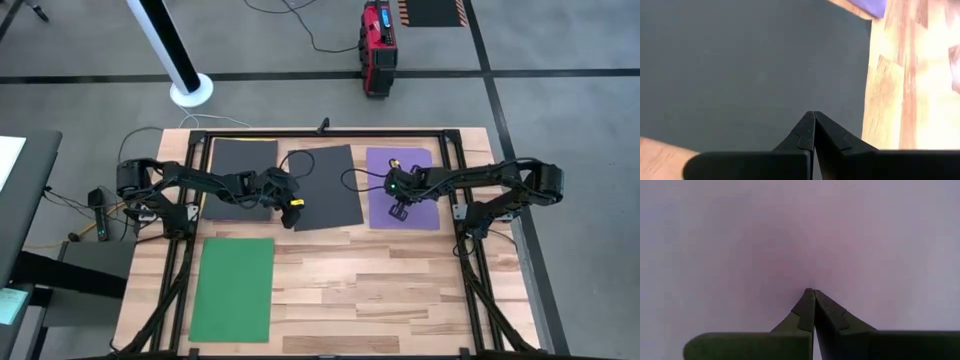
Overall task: Organize paper
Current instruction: Move the purple paper to the top right of the table, then adjust the right black paper
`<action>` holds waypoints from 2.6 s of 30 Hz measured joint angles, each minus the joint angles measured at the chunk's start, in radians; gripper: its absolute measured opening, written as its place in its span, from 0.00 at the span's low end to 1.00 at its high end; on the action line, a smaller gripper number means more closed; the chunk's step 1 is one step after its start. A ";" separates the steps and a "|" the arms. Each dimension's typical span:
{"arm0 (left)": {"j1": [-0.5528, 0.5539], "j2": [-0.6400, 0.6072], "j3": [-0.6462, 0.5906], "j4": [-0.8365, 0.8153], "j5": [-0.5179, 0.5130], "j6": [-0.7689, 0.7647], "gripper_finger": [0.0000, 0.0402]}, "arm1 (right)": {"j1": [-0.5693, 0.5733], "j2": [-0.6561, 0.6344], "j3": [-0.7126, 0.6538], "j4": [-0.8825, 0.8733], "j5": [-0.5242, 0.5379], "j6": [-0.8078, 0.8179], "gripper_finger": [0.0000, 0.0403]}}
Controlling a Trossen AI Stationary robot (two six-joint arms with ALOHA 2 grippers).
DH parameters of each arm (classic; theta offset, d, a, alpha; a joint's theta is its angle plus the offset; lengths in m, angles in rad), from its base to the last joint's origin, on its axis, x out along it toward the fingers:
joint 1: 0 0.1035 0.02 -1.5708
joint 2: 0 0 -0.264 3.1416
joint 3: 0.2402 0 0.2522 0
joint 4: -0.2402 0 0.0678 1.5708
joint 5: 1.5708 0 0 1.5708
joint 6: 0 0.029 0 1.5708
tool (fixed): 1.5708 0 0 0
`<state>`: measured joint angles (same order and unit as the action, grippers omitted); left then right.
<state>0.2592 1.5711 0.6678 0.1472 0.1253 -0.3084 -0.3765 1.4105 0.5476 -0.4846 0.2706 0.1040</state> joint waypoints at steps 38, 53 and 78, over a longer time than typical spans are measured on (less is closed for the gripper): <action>0.000 -0.001 0.000 -0.013 0.033 0.018 0.00 | 0.016 -0.143 0.069 0.030 0.004 -0.026 0.00; -0.061 -0.001 0.000 0.289 -0.048 0.035 0.00 | 0.137 0.095 0.119 0.546 -0.148 -0.108 0.00; -0.108 -0.002 -0.092 0.646 -0.175 0.003 0.00 | 0.055 0.452 0.312 0.622 -0.146 -0.126 0.00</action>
<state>0.1513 1.5696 0.5758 0.7929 -0.0500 -0.3055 -0.3218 1.8626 0.8600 0.1378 0.1250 -0.0219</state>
